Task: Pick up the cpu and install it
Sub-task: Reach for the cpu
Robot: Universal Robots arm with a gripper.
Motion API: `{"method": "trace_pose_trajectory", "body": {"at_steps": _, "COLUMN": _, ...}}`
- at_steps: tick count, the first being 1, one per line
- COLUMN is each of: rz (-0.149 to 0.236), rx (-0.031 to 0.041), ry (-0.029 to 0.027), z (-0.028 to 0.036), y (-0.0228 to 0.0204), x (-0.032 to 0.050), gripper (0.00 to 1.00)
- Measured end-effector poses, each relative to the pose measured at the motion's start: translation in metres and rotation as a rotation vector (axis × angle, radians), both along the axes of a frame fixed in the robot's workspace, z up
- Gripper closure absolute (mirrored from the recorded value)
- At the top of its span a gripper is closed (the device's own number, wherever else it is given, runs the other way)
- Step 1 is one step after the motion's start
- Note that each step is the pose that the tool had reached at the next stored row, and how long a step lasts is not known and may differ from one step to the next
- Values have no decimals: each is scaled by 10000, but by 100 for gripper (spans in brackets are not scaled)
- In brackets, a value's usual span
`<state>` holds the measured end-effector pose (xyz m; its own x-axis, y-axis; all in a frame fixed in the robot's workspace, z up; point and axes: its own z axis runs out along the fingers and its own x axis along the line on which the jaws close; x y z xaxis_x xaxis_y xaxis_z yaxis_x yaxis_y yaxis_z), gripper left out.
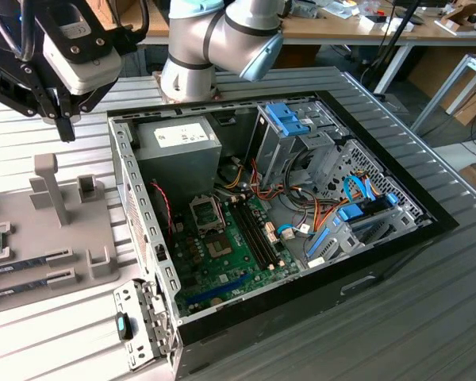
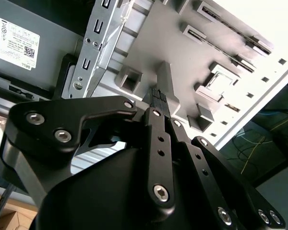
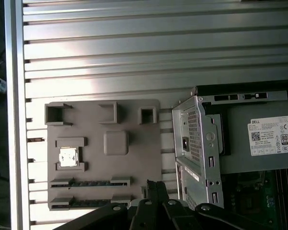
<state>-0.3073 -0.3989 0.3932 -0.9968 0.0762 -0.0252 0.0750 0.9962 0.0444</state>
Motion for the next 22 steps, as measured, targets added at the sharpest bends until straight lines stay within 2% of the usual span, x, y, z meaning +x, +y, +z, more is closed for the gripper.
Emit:
{"method": "trace_pose_trajectory", "body": {"at_steps": 11, "rz": 0, "rx": 0, "ry": 0, "z": -2, "y": 0, "x": -155, "gripper": 89}}
{"method": "trace_pose_trajectory", "body": {"at_steps": 22, "rz": 0, "rx": 0, "ry": -1, "z": -4, "y": 0, "x": -251, "gripper": 89}}
